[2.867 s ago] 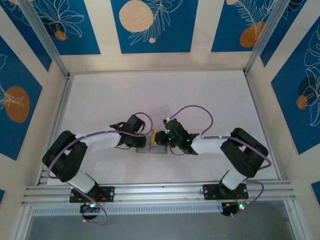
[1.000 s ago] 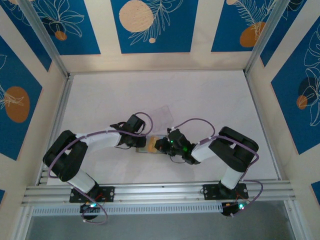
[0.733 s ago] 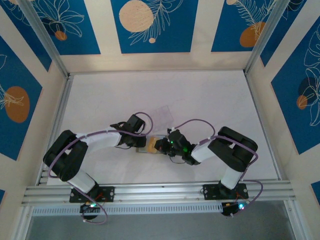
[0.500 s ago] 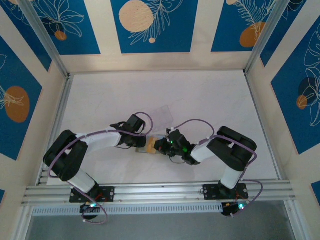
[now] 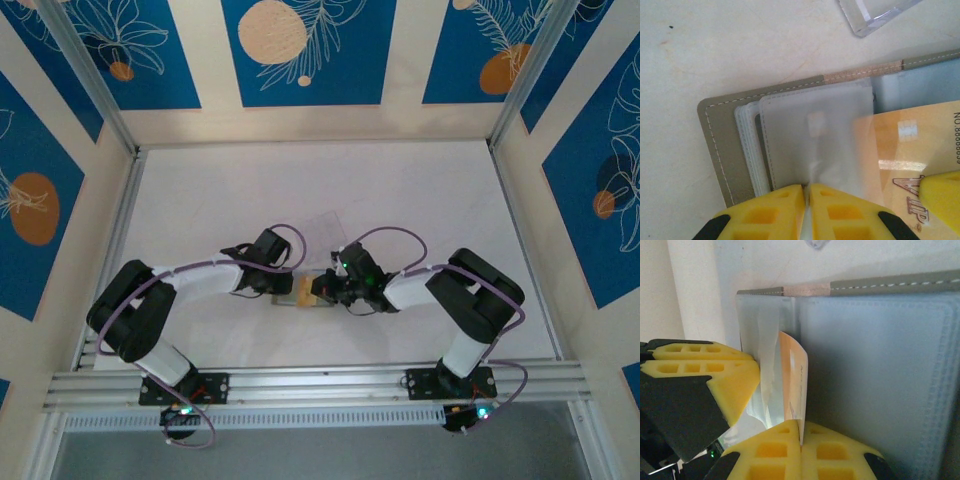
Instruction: Put the credit cards into the card holder
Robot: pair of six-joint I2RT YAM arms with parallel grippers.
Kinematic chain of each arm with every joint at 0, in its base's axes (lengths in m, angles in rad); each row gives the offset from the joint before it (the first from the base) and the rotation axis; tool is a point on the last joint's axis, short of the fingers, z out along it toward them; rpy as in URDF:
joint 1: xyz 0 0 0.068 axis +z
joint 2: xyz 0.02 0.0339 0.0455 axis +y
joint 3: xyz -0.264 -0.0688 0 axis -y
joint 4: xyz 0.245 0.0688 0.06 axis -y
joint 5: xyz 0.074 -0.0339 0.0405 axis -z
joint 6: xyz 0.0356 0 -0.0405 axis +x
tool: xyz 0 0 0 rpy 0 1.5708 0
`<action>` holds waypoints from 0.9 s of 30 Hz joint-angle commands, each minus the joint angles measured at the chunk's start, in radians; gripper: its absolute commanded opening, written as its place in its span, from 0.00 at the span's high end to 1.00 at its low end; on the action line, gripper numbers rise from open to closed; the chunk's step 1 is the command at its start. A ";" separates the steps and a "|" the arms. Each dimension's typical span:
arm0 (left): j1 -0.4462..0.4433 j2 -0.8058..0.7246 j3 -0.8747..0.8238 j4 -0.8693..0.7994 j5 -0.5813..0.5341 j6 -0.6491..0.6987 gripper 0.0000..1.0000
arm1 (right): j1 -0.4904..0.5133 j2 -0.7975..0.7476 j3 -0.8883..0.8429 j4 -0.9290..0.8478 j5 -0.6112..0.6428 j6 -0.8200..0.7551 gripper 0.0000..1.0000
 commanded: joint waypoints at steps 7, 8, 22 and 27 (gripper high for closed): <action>-0.006 0.074 -0.039 -0.106 -0.031 0.010 0.87 | -0.011 0.093 0.016 -0.162 -0.085 -0.067 1.00; -0.006 0.075 -0.039 -0.105 -0.031 0.011 0.87 | -0.014 0.102 0.027 -0.158 -0.093 -0.072 1.00; -0.006 0.059 -0.050 -0.113 -0.036 0.009 0.87 | -0.075 0.082 0.088 -0.238 -0.012 -0.115 1.00; -0.006 0.060 -0.048 -0.113 -0.033 0.009 0.87 | -0.028 0.118 0.073 -0.144 0.030 -0.058 1.00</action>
